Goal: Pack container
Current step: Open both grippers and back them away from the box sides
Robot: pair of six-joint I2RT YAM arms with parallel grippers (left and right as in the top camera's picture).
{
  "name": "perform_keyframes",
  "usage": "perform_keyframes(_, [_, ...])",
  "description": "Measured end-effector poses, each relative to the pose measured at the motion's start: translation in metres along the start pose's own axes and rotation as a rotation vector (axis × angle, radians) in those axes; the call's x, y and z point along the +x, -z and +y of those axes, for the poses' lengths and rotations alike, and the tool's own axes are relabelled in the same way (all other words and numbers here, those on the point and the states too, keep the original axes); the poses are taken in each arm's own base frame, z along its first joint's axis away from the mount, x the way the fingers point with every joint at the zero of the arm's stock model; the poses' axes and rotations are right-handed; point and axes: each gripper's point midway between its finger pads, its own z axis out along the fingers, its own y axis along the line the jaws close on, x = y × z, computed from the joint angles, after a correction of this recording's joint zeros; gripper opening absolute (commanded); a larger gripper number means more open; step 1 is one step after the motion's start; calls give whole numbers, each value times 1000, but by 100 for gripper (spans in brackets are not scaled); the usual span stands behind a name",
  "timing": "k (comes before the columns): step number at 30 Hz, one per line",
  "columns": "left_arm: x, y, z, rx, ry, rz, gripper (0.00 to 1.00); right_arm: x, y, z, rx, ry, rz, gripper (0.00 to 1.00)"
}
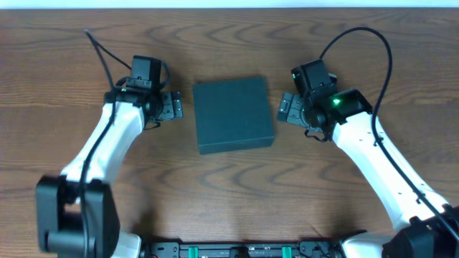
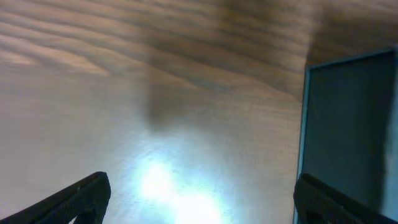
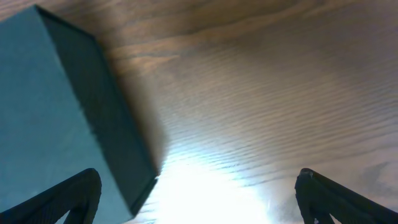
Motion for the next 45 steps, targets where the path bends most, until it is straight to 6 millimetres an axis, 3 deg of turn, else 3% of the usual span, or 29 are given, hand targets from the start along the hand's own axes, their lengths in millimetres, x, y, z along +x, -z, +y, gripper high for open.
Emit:
perform_keyframes(4, [-3, -16, -13, 38, -16, -3, 95, 5, -20, -10, 52, 28, 45, 99])
perform_keyframes(10, [-16, -17, -21, 71, -19, -56, 95, 25, -58, -5, 70, 95, 163, 99])
perform_keyframes(13, [-18, -16, -22, 76, -19, -64, 95, 33, -65, -3, 61, 111, 206, 99])
perform_keyframes(21, [-25, -16, -28, 100, -21, -91, 95, 46, -66, 3, 15, 138, 270, 99])
perform_keyframes(34, [-20, -33, -48, 129, -59, -76, 95, 62, -61, 3, 7, 171, 340, 99])
perform_keyframes(45, [-23, -33, -51, 127, -67, -93, 95, 65, -60, 4, 11, 197, 343, 99])
